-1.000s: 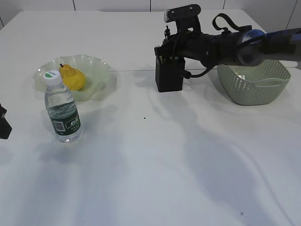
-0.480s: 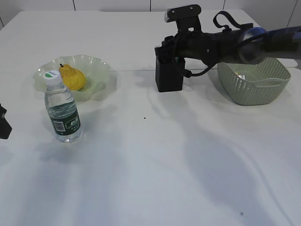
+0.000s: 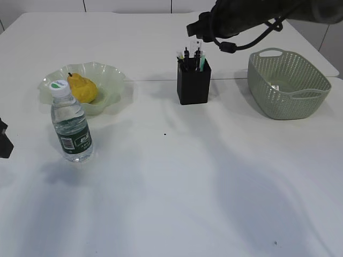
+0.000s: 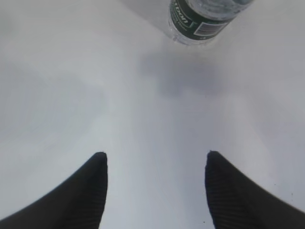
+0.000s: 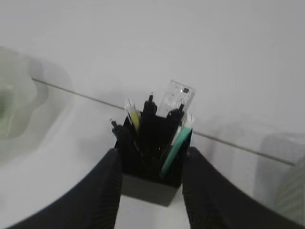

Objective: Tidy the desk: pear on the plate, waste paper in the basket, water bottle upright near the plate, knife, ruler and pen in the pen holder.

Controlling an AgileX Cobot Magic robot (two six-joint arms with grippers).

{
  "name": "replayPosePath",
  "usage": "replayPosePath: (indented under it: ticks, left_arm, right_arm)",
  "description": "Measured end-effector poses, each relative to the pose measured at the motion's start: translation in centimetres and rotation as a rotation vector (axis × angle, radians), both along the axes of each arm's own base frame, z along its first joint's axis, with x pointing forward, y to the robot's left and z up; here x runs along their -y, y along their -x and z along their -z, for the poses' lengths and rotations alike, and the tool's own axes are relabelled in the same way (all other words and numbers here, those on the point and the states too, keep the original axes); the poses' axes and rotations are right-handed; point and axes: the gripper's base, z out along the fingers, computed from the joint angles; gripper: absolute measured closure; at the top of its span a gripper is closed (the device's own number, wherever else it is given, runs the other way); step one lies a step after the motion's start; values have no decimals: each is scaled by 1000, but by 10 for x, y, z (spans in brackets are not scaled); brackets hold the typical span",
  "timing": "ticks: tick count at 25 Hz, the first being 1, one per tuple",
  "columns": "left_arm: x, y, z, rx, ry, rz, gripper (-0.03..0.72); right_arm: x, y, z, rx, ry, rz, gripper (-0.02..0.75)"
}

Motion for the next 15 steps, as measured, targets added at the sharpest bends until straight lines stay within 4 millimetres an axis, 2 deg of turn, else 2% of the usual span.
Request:
replayPosePath:
  ticks: [5,11,15]
  left_arm:
    - [0,0,0,0,0,0,232]
    - [0,0,0,0,0,0,232]
    - [-1,0,0,3,-18,8,232]
  right_arm:
    - [8,28,-22,-178,50,2,418]
    - [17,60,-20,-505,141,7,418]
    - [21,72,-18,-627,175,9,418]
